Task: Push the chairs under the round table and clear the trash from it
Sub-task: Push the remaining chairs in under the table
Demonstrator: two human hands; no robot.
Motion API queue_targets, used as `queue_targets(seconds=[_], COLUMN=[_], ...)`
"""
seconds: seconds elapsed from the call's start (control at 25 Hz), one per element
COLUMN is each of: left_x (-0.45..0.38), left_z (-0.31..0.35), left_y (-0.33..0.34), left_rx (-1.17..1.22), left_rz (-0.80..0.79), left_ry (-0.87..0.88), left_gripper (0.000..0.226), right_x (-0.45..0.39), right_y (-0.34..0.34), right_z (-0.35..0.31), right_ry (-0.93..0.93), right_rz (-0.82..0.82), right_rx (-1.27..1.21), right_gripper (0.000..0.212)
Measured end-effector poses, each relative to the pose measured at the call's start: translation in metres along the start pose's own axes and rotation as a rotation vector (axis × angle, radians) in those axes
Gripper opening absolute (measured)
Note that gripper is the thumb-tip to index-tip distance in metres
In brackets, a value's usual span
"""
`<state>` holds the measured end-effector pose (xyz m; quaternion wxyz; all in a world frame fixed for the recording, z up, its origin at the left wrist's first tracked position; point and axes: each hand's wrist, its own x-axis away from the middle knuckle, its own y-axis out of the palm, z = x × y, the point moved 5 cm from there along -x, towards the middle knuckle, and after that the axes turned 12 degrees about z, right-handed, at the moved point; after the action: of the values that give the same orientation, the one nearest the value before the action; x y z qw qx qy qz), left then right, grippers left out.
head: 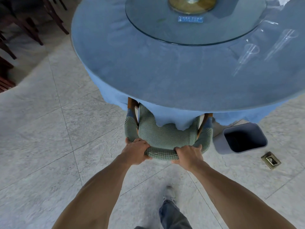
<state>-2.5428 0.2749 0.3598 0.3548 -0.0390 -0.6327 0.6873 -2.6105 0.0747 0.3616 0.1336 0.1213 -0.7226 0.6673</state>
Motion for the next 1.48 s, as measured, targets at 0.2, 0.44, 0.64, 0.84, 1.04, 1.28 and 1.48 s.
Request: queue_targets(seconds=[0.2, 0.44, 0.64, 0.84, 1.04, 1.28, 1.48], left_x=[-0.058, -0.103, -0.119, -0.116, -0.101, -0.085, -0.081], left_z=[-0.02, -0.044, -0.049, -0.045, -0.036, -0.016, 0.029], left_y=[-0.028, -0.043, -0.049, -0.046, -0.054, -0.085, -0.115], left_rx=[-0.01, -0.028, -0.065, -0.105, -0.099, -0.006, -0.028], left_rz=[0.024, 0.017, -0.02, -0.04, 0.011, -0.003, -0.064], left_ry=[0.026, 0.058, 0.079, 0.039, 0.034, 0.061, 0.185], left_gripper=[0.053, 0.053, 0.057, 0.064, 0.062, 0.052, 0.031], right_x=[-0.058, -0.103, -0.116, -0.104, -0.084, -0.05, -0.002], right_y=[-0.018, -0.026, -0.029, -0.033, -0.045, -0.083, -0.118], right_z=[0.014, 0.016, 0.018, 0.012, 0.003, -0.004, 0.022], right_ry=[0.006, 0.035, 0.11, 0.173, 0.209, 0.226, 0.298], right_rz=[-0.017, 0.004, 0.018, 0.055, 0.081, 0.028, 0.096], right_rx=[0.007, 0.026, -0.004, -0.019, -0.075, -0.221, -0.197], right_gripper=[0.047, 0.049, 0.053, 0.054, 0.054, 0.044, 0.038])
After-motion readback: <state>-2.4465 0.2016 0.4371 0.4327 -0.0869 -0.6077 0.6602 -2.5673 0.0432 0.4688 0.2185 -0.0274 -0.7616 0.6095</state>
